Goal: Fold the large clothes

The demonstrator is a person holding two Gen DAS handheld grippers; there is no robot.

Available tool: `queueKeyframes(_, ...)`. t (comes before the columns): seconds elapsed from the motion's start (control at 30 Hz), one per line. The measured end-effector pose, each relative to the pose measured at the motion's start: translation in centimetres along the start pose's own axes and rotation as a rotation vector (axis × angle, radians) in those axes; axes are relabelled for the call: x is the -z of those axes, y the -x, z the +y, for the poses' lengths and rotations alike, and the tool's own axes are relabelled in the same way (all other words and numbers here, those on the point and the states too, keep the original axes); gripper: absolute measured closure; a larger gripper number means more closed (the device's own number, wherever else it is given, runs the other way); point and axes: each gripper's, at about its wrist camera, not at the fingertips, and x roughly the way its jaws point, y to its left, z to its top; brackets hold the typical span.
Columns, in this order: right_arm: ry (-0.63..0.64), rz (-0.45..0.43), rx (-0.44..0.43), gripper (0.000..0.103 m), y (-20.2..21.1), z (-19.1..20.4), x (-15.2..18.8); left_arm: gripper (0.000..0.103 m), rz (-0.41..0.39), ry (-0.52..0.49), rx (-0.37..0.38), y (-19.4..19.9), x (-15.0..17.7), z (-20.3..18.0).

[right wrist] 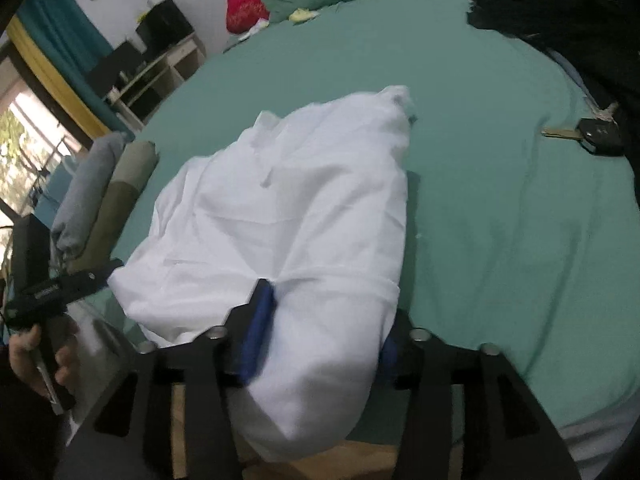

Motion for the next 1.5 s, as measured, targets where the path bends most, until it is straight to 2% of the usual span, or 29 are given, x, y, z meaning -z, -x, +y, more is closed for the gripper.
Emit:
queueKeyframes(0.17, 0.016, -0.120, 0.010, 0.042, 2.7, -0.4, -1.6, 0.030, -0.012, 0.001, 0.045, -1.4, -2.2, -1.4)
queueKeyframes(0.23, 0.011, -0.157, 0.005, 0.040, 3.2, -0.7, -2.1, 0.028, -0.015, 0.010, 0.041, -2.1, -2.9, -1.3)
queueKeyframes(0.33, 0.002, -0.148, -0.032, 0.040, 2.0, -1.2, -3.0, 0.027, 0.033, -0.001, -0.028, -5.2, -4.3, -1.6)
queueKeyframes(0.4, -0.013, -0.132, -0.035, 0.040, 0.9, -1.7, -3.2, 0.024, 0.017, -0.005, -0.027, -6.0, -4.7, -1.7)
queueKeyframes(0.47, -0.018, -0.101, -0.050, 0.046, -0.3, -1.9, -3.0, 0.019, 0.000, 0.011, 0.010, -6.2, -4.9, -1.6)
queueKeyframes(0.53, -0.022, -0.068, -0.044, 0.046, -1.4, -2.2, -2.7, 0.019, 0.006, 0.049, 0.104, -6.3, -5.0, -1.3)
queueKeyframes(0.63, -0.057, -0.048, -0.064, 0.046, -2.5, -3.0, -2.5, 0.019, 0.063, 0.060, 0.237, -7.4, -5.0, -2.1)
queueKeyframes(0.7, -0.040, -0.048, -0.052, 0.046, -2.9, -2.8, -2.6, 0.019, 0.102, 0.017, 0.264, -8.3, -4.9, -3.5)
queueKeyframes(0.8, -0.031, -0.050, -0.040, 0.046, -3.1, -2.6, -2.9, 0.013, 0.135, -0.055, 0.220, -9.8, -5.3, -5.9)
queueKeyframes(0.87, -0.045, -0.051, -0.044, 0.046, -3.1, -2.7, -3.0, 0.013, 0.150, -0.078, 0.205, -10.2, -5.4, -6.9)
queueKeyframes(0.93, -0.053, -0.052, -0.048, 0.046, -3.0, -2.9, -3.0, 0.013, 0.163, -0.125, 0.159, -10.5, -5.2, -7.6)
queueKeyframes(1.07, -0.077, -0.053, -0.066, 0.045, -2.9, -2.9, -3.1, 0.013, 0.139, -0.255, 0.065, -10.5, -4.8, -9.2)
queueKeyframes(1.2, -0.092, -0.042, -0.088, 0.042, -2.6, -3.3, -2.8, 0.013, 0.115, -0.243, 0.067, -10.9, -4.5, -9.2)
queueKeyframes(1.37, -0.084, -0.031, -0.090, 0.035, -2.5, -3.0, -2.6, 0.013, 0.125, -0.300, 0.006, -10.8, -4.0, -9.9)
queueKeyframes(1.47, -0.065, -0.025, -0.078, 0.032, -2.5, -2.6, -2.7, 0.019, 0.117, -0.309, 0.006, -10.6, -4.0, -9.7)
queueKeyframes(1.5, -0.059, -0.026, -0.069, 0.032, -2.5, -2.5, -2.7, 0.023, 0.115, -0.314, 0.010, -11.4, -4.3, -10.9)
